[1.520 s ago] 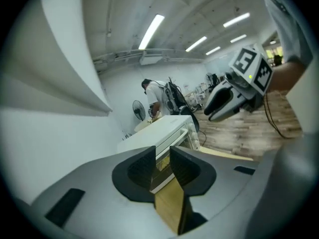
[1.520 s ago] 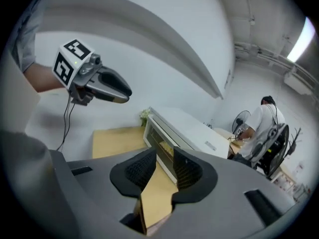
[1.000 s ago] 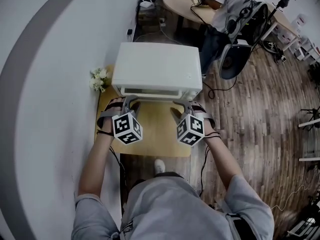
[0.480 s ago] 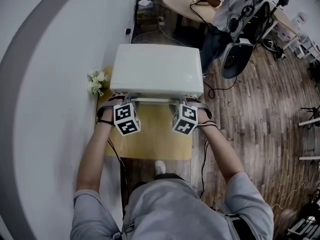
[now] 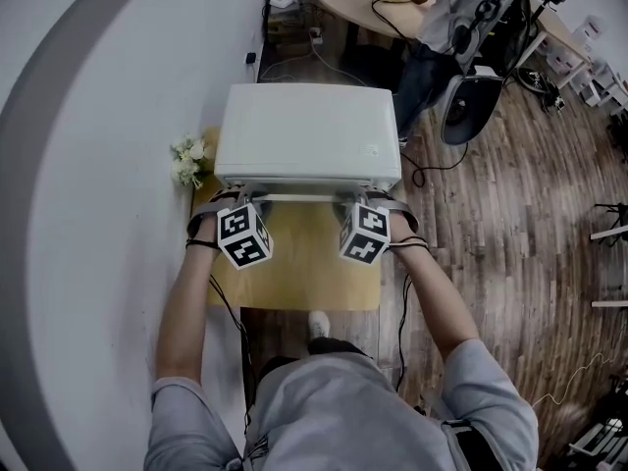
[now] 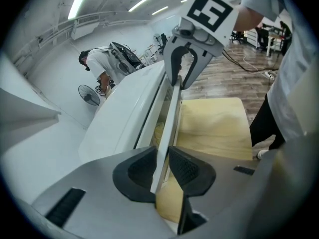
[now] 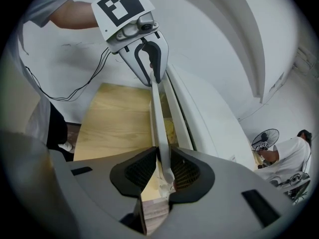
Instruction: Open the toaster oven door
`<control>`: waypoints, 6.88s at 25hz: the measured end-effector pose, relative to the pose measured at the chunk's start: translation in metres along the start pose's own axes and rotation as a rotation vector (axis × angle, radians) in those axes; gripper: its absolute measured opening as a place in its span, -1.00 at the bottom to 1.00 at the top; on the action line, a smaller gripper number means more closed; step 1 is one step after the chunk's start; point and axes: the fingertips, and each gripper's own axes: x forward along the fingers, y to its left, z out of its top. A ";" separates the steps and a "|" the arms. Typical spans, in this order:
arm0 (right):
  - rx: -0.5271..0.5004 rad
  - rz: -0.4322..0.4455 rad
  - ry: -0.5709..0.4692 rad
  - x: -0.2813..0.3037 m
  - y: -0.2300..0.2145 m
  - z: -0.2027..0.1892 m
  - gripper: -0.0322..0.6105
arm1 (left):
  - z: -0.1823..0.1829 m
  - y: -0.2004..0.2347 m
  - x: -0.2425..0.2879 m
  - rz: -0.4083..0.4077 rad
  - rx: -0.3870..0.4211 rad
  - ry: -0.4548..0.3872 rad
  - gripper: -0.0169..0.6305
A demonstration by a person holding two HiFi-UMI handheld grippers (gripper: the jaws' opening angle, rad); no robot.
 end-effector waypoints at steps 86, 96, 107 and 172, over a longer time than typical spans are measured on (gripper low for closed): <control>0.885 -0.539 -0.288 0.054 0.192 -0.082 -0.89 | -0.089 -0.198 0.058 0.397 -0.920 -0.422 -0.90; 0.838 -0.561 -0.169 0.074 0.206 -0.090 -0.90 | -0.088 -0.214 0.081 0.437 -0.706 -0.260 -0.94; 0.749 -0.530 -0.052 0.075 0.215 -0.090 -0.90 | -0.085 -0.223 0.082 0.383 -0.686 -0.244 -0.94; 0.942 -0.637 -0.627 -0.286 0.210 0.067 -0.90 | -0.021 -0.182 -0.303 0.514 -0.982 -0.707 -0.94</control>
